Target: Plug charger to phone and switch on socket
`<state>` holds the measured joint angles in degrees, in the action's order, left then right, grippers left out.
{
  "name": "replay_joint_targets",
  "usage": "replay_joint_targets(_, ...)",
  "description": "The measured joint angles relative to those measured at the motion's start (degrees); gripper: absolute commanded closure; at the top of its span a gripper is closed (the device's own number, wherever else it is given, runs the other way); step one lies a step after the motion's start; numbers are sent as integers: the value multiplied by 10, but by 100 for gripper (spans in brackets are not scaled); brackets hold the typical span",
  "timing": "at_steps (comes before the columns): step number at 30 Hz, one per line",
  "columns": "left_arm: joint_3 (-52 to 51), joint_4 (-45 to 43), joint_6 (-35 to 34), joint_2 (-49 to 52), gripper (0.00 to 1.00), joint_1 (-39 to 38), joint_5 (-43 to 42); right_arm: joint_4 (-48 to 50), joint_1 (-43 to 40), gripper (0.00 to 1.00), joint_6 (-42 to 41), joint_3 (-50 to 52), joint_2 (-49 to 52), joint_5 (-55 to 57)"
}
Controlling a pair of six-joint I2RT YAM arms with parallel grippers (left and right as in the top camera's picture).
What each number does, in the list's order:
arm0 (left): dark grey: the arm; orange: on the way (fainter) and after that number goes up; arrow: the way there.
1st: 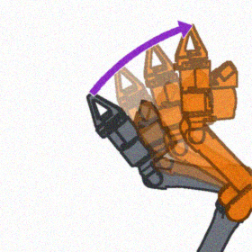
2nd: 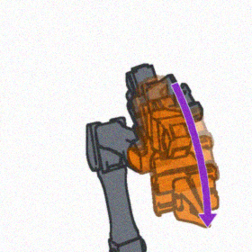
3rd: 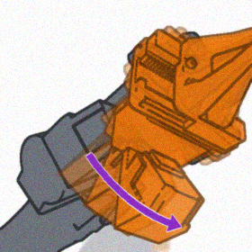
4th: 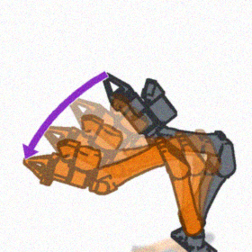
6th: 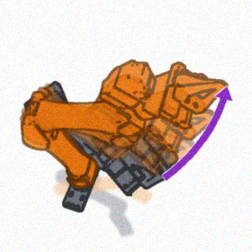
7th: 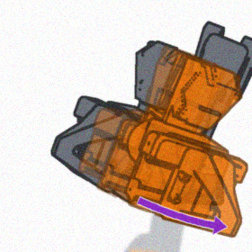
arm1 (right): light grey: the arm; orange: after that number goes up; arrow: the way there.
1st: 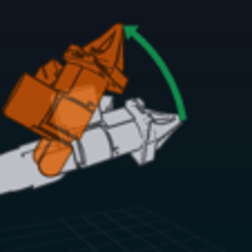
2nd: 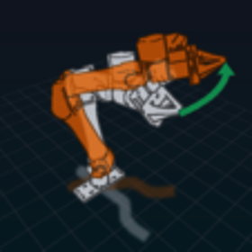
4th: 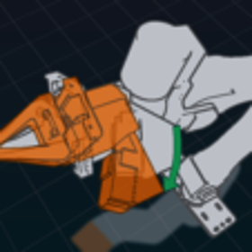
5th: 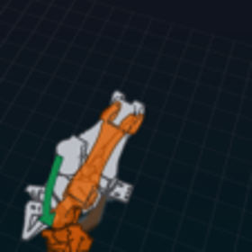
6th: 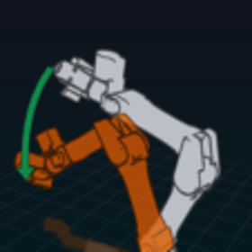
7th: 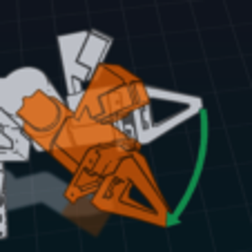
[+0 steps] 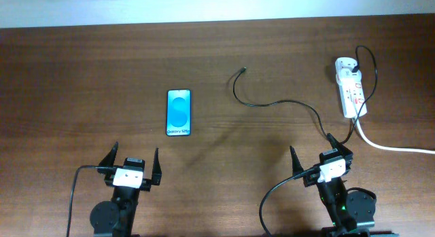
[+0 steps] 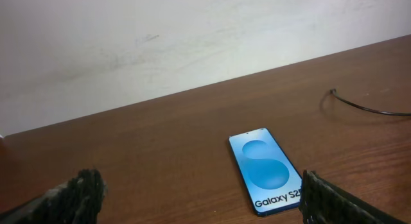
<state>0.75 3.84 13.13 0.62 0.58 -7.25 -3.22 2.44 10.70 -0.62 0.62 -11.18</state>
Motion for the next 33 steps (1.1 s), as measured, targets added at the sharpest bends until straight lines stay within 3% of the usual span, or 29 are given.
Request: replay_joint_targets(33, 0, 0, 0, 0, 1, 0, 0, 1, 0, 2, -4, 0, 0, -9)
